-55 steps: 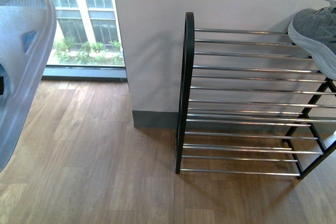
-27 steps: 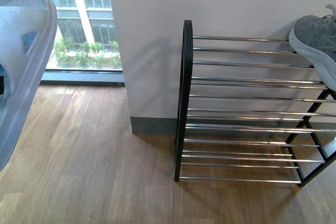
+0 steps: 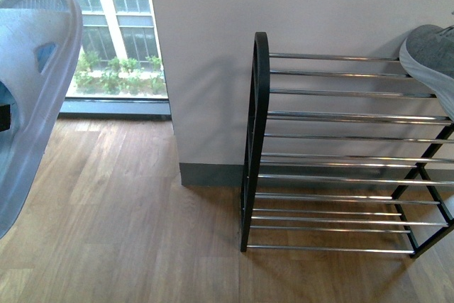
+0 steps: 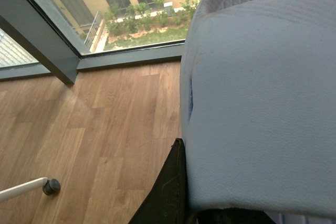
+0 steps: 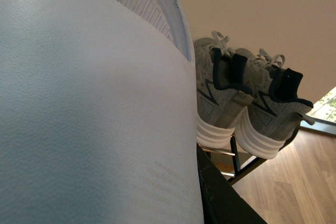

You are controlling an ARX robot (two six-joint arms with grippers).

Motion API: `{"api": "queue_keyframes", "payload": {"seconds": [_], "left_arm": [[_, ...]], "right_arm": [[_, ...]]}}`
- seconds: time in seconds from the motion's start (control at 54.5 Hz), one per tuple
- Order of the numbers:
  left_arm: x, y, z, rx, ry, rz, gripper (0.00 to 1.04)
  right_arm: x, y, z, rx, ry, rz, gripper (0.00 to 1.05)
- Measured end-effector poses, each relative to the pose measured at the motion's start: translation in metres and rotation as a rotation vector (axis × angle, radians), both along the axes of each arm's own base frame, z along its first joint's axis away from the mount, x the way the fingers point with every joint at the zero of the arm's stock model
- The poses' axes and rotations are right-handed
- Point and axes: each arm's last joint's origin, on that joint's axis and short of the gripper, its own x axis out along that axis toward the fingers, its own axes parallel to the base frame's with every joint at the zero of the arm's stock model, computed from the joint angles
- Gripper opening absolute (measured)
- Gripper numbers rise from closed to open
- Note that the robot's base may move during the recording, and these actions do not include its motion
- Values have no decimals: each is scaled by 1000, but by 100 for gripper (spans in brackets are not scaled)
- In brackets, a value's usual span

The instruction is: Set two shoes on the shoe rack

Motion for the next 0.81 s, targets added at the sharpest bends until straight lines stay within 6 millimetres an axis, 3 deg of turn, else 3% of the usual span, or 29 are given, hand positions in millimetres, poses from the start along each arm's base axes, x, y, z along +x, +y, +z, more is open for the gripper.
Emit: {"api": "queue_keyframes", "payload": {"seconds": [0.257, 0.403, 0.458, 0.587, 0.807], "left_arm": [[0, 2, 0, 3, -1, 14, 2], [0, 1, 0, 2, 0, 10, 2], [0, 1, 0, 2, 0, 10, 2], [0, 1, 0, 2, 0, 10, 2], [0, 1, 0, 2, 0, 10, 2]], "right_arm": [[0, 1, 0, 8, -1, 15, 2], [12, 4, 2, 115, -38, 166, 2], [27, 5, 4, 121, -17, 180, 2], [91, 0, 12, 111, 9, 141, 2], [154, -6, -6, 99, 101, 112, 2]]}}
